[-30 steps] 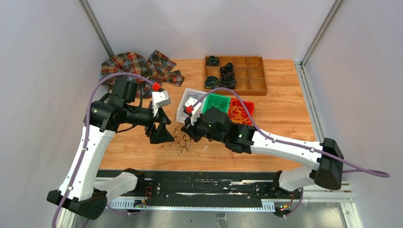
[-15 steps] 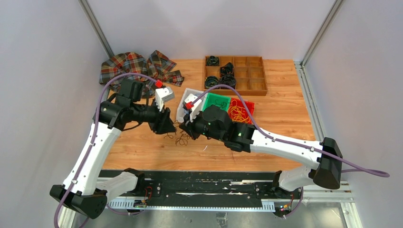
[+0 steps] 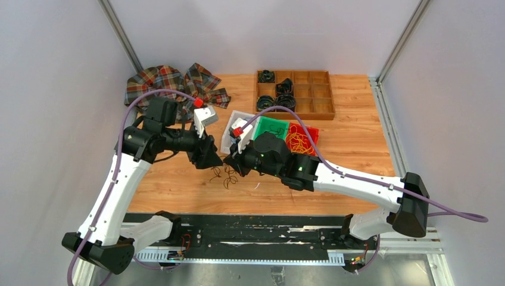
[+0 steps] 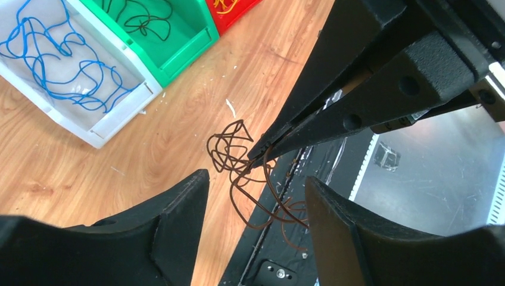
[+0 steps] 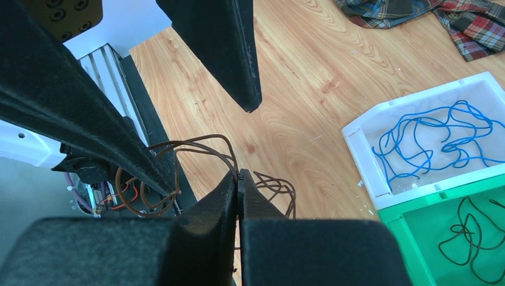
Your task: Untangle the cables
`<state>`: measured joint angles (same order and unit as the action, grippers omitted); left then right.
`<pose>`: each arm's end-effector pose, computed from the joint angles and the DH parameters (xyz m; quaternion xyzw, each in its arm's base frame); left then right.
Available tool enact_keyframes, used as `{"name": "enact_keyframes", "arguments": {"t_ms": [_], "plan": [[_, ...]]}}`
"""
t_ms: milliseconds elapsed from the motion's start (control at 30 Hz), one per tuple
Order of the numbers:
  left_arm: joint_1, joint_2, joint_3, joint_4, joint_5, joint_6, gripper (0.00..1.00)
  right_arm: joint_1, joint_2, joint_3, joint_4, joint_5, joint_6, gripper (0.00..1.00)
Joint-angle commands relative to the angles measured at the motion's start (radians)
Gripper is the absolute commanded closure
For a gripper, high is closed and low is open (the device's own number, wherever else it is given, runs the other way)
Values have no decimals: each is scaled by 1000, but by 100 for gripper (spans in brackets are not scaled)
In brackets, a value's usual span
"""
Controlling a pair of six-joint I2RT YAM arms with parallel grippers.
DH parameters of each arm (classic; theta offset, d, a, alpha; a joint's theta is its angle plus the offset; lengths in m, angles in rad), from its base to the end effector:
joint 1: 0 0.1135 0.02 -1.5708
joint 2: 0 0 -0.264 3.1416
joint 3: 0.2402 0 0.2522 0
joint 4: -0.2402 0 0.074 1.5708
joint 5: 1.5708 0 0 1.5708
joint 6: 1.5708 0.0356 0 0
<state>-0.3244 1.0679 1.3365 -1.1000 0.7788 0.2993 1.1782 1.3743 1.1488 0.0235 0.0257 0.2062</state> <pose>0.1626 -0.0811 0.3943 0.3952 0.7789 -0.3582 0.3298 0.1263 0.3027 0.3541 -0.3547 0.6888 0.3958 0.4930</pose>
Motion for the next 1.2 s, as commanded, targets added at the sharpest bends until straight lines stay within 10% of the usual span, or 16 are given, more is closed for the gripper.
{"name": "enact_keyframes", "arguments": {"t_ms": [0, 267, 467, 1167], "plan": [[-5, -23, -34, 14, 11, 7, 38, 16, -7, 17, -6, -26, 35, 100], [-5, -30, -79, -17, -107, 96, 84, 6, -9, 29, 2, -79, 73, 99], [-5, -76, -62, -27, -179, 156, 99, -27, 10, 26, 18, -240, 177, 99], [-5, -166, -52, -26, -129, 187, 100, -103, 16, -20, 123, -298, 319, 97]]}}
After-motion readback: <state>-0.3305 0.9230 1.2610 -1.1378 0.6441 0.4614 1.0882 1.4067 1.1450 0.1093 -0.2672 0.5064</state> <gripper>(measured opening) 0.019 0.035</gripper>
